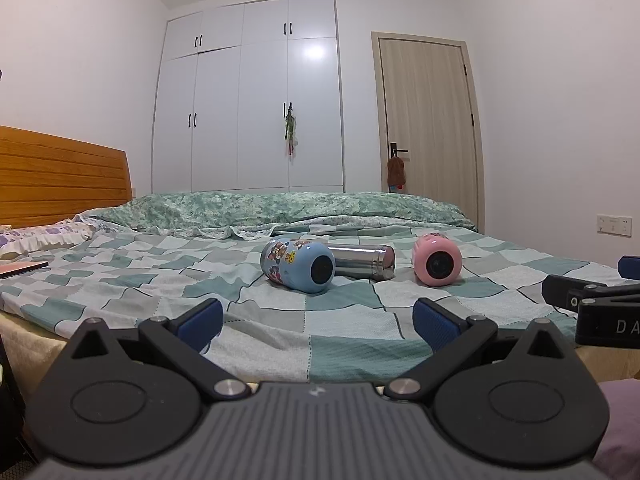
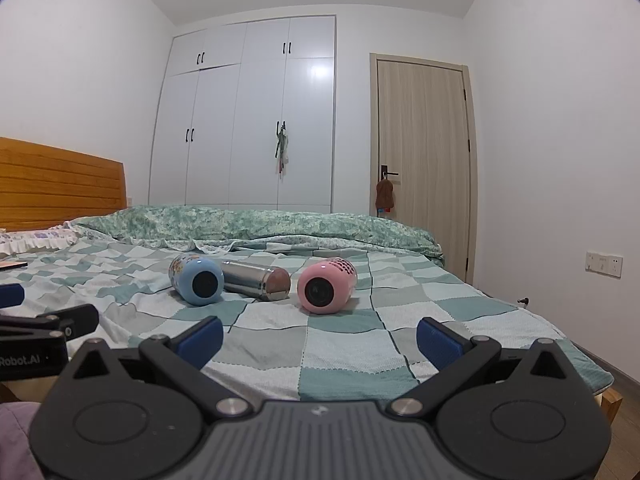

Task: Flip cup upright

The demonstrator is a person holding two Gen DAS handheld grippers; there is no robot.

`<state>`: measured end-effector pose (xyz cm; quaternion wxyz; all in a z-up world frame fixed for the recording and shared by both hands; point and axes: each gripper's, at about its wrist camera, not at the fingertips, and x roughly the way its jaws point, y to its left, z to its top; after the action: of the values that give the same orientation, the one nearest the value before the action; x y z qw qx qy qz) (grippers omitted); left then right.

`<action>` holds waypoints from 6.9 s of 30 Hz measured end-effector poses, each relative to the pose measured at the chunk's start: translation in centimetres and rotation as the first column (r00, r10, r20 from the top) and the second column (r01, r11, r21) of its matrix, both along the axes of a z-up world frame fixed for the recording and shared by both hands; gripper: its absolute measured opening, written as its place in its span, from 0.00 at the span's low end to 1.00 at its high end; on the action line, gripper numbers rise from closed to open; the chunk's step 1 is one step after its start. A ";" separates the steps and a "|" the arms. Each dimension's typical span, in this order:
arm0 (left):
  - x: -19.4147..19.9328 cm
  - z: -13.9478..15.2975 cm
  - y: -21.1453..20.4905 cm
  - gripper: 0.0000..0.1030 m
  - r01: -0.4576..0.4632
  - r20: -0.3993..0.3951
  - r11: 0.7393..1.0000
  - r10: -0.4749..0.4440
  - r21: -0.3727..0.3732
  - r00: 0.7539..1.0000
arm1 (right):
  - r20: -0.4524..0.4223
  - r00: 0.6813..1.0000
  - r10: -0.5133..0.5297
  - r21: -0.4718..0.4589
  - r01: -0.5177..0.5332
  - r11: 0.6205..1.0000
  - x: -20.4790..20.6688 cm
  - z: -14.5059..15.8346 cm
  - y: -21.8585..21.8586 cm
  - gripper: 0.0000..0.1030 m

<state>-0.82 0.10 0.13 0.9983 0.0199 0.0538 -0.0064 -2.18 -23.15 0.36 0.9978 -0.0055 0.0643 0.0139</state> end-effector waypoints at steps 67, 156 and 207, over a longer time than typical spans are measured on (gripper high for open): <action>0.1 0.1 -0.3 1.00 -0.015 0.006 1.000 0.015 0.014 1.000 | 0.009 1.000 0.004 0.010 -0.004 1.000 -0.6 0.8 0.0 1.00; 18.1 6.1 15.4 1.00 0.092 -0.337 0.993 -0.061 0.078 0.940 | -0.635 0.665 0.393 0.021 -0.494 0.869 27.0 9.6 17.4 0.81; 17.3 6.5 2.3 1.00 -0.010 -0.496 0.997 0.046 0.075 0.867 | -0.270 0.903 0.335 0.066 -0.330 0.942 17.5 4.5 1.0 0.99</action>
<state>16.47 2.38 6.61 0.9495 0.0515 0.3093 0.0051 15.32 -22.15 4.87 0.9619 -0.0050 0.2012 0.1850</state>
